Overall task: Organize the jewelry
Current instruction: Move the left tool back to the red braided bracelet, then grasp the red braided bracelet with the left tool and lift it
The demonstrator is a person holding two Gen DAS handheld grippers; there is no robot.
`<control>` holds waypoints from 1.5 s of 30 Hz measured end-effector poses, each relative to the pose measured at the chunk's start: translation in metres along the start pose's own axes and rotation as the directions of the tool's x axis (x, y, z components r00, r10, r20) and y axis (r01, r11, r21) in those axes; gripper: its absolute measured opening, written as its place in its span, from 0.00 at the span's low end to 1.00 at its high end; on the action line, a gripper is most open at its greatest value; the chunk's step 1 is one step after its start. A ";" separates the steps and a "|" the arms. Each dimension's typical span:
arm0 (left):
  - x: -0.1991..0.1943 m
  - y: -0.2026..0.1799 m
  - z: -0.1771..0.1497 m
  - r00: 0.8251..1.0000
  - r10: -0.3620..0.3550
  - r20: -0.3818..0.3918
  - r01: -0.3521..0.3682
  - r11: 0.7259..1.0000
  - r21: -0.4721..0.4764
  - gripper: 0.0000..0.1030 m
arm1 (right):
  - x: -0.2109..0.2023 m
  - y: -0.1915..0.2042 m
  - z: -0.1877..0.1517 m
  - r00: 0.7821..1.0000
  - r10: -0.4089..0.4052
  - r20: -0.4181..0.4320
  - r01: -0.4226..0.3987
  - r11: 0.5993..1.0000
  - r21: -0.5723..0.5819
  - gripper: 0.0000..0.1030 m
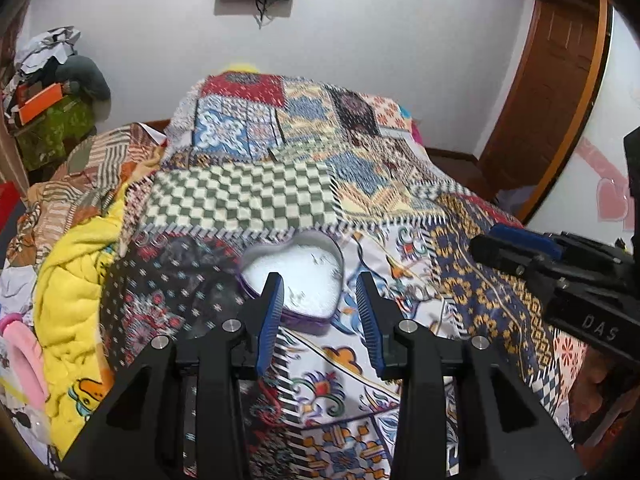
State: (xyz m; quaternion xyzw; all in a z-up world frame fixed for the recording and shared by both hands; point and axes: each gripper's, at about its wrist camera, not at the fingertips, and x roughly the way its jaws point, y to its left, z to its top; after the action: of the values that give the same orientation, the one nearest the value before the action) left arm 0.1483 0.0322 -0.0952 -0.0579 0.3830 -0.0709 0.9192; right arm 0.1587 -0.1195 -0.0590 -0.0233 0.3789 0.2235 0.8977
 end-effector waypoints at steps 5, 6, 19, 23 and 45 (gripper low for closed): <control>0.019 -0.016 -0.012 0.997 -0.035 -0.068 0.036 0.999 0.017 0.36 | -0.002 -0.018 -0.013 0.999 -0.045 -0.018 0.046 0.999 0.024 0.30; 0.023 -0.019 -0.014 0.996 -0.040 -0.077 0.042 0.999 0.021 0.36 | -0.002 -0.023 -0.015 0.998 -0.049 -0.025 0.050 0.998 0.033 0.30; 0.079 -0.042 -0.042 0.964 -0.114 -0.239 0.127 0.991 0.036 0.31 | 0.010 -0.054 -0.041 0.994 -0.067 -0.091 0.076 0.992 0.097 0.30; 0.091 -0.047 -0.050 0.955 -0.126 -0.270 0.143 0.989 0.045 0.26 | 0.016 -0.062 -0.046 0.992 -0.057 -0.113 0.071 0.990 0.120 0.30; 0.091 -0.019 -0.037 0.983 -0.013 -0.183 0.012 1.000 -0.003 0.02 | 0.059 -0.054 -0.046 0.983 0.009 -0.183 0.014 0.993 0.119 0.30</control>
State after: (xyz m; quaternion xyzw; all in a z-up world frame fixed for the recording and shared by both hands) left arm 0.1837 -0.0046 -0.1813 -0.0546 0.4654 -0.0813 0.8797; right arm 0.1871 -0.1553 -0.1391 0.0097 0.4726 0.1961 0.8591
